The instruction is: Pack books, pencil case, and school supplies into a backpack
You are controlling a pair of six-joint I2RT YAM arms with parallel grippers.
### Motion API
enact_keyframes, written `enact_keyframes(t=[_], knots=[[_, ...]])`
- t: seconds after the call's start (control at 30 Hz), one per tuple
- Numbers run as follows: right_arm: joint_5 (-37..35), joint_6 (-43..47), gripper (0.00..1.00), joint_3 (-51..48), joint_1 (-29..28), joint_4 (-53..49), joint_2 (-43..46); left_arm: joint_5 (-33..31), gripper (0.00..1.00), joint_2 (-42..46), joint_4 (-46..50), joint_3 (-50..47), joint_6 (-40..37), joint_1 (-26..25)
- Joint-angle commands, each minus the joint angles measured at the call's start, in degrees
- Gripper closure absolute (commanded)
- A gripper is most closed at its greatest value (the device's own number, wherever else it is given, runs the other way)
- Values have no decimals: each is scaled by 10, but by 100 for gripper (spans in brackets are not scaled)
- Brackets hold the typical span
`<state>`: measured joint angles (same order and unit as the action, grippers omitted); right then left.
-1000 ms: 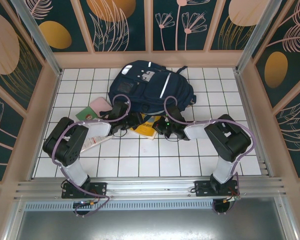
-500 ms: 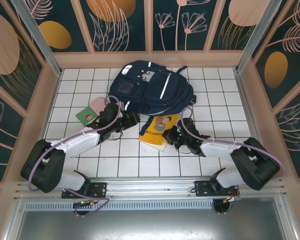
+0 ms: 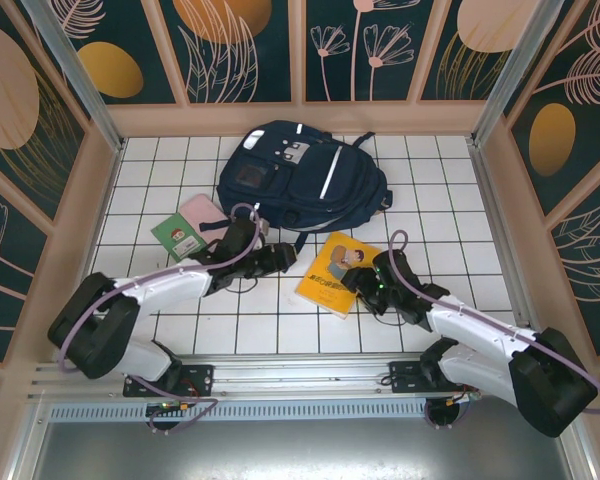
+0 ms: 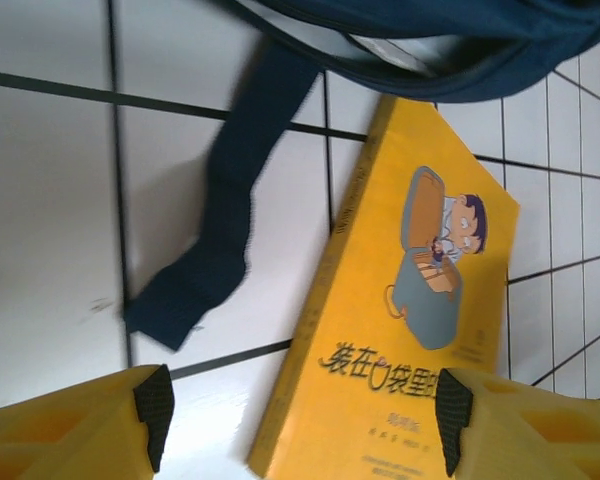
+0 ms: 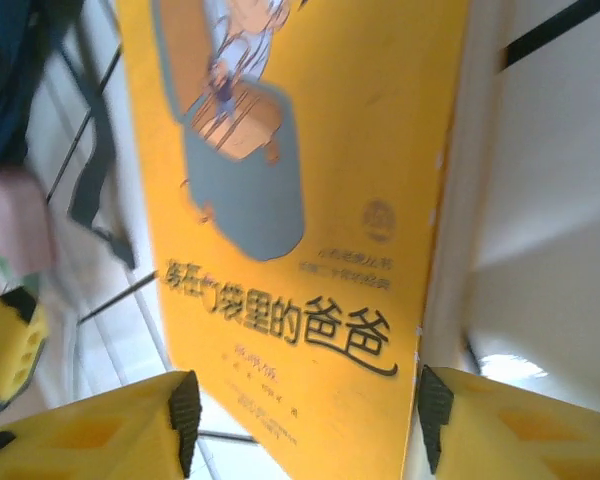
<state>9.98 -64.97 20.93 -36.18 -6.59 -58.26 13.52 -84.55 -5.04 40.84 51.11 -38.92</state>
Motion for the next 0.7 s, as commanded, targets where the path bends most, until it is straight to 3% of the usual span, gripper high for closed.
enact_keyframes(t=[0.0,0.07,0.13,0.33,0.53,0.67], knots=[[-62,62,34,38,23,-97,12,4,29,-49,-9,49,-23,-15],[-65,77,23,43,45,-108,5,8,29,-84,-7,80,-34,-21],[-35,99,18,40,83,-90,-12,17,29,-120,-3,109,-44,-25],[93,129,29,20,151,32,-68,57,29,-205,-29,145,-50,-28],[107,130,41,49,155,70,-123,71,30,-237,-38,173,-48,-35],[118,132,42,62,156,82,-164,79,30,-246,-43,173,-47,-44]])
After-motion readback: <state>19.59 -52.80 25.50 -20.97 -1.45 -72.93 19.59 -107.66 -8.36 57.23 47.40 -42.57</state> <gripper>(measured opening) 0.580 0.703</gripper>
